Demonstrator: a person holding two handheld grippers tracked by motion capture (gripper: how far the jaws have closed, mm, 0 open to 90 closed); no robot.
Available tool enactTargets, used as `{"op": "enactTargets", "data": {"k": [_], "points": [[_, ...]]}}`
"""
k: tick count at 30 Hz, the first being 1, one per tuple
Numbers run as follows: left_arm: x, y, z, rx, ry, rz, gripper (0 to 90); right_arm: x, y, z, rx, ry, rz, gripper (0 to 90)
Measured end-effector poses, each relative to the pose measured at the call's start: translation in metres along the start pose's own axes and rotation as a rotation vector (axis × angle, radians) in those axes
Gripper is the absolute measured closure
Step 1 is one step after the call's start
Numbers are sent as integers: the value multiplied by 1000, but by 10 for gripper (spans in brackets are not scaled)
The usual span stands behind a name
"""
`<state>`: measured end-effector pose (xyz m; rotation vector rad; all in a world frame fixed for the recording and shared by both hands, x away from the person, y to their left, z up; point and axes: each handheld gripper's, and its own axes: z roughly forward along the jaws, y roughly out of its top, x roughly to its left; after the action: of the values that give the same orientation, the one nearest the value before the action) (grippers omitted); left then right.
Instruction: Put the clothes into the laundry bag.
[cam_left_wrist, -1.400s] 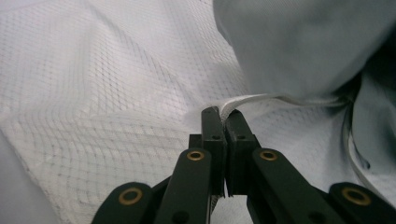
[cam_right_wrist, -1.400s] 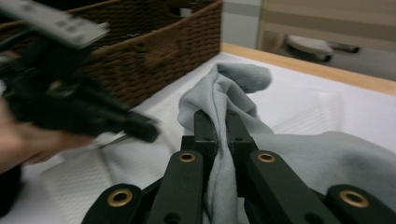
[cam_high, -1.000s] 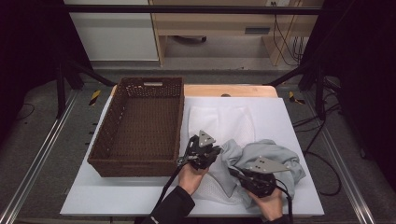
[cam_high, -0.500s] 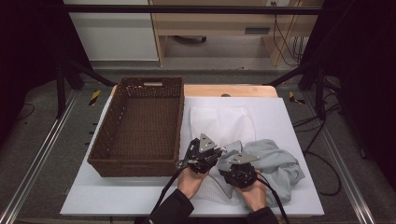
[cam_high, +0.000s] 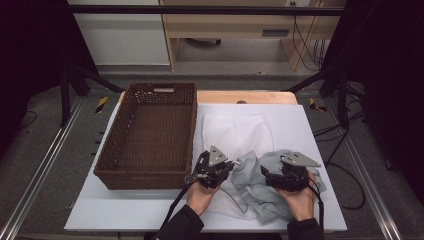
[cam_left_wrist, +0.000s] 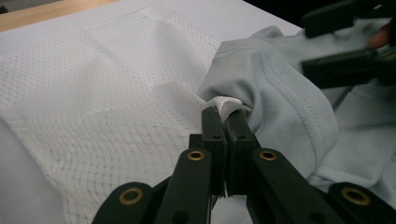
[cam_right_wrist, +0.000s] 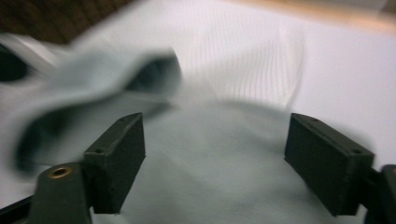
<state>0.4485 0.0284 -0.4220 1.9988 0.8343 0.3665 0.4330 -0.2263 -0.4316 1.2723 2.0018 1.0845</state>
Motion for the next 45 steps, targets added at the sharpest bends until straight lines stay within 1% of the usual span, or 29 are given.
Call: {"op": "enactTargets", "data": {"k": [1,3,4,5,6,7,9,12,13,14,15,17,18,19,20,21,24,28,30,31,33,34,35,36,39,41,42,43,45], "points": [[0,-1,1,5,-2,4,878,-2,-6,19,97,10,18,211],[-1,-2,2,15,-3,9,878,-1,-10,27,130,11,10,240],[-1,-3,4,23,0,13,878,0,-14,34,158,27,11,322],[-2,-4,5,27,4,16,878,3,-16,36,173,41,17,562],[-2,-5,6,28,5,16,878,3,-16,36,173,41,17,562],[-1,-5,6,30,2,3,878,2,-14,32,162,62,22,781],[0,-5,6,31,4,1,877,-1,-11,21,118,79,17,872],[3,-4,6,38,8,-10,878,-2,-8,9,70,106,24,881],[6,-3,6,40,11,-21,878,-1,-5,-4,15,159,17,881],[6,-3,6,40,11,-21,877,-1,-5,-4,15,159,17,881],[7,-2,5,35,7,-35,878,8,0,-15,-44,223,-10,881],[6,0,4,27,11,-41,878,12,1,-17,-56,242,-20,881],[6,1,4,27,11,-38,878,24,4,-20,-77,293,-45,881],[5,2,2,24,11,-36,878,24,4,-20,-77,293,-45,881],[4,4,1,16,14,-35,878,41,5,-18,-87,336,-83,881],[3,6,-1,13,18,-32,878,41,5,-18,-87,336,-83,881],[2,13,-7,-17,12,-48,879,64,0,-3,-62,387,-106,880],[0,19,-11,-34,9,-47,880,77,-6,16,4,381,-131,879],[-2,21,-13,-41,3,-42,881,83,-9,37,74,337,-140,879],[-4,21,-13,-41,3,-35,881,83,-9,37,74,337,-140,879],[-7,17,-12,-32,7,-19,881,81,-9,54,88,232,-118,877],[-7,17,-12,-32,7,-19,881,81,-9,54,88,232,-118,877],[-5,12,-10,-20,8,-18,881,81,-10,62,82,150,-120,871],[-5,12,-10,-20,8,-18,881,80,-10,64,84,140,-115,865],[-1,3,-10,-14,4,-25,880,78,-10,64,81,168,-108,797],[2,-1,-13,-11,7,-28,879,74,-7,48,68,258,-74,634],[3,-2,-13,-11,8,-30,880,72,-5,39,49,273,-79,588],[3,-2,-13,-11,8,-30,879,72,-5,39,49,273,-79,588],[4,-3,-14,-10,10,-31,879,65,0,17,-14,248,-81,503]]}}
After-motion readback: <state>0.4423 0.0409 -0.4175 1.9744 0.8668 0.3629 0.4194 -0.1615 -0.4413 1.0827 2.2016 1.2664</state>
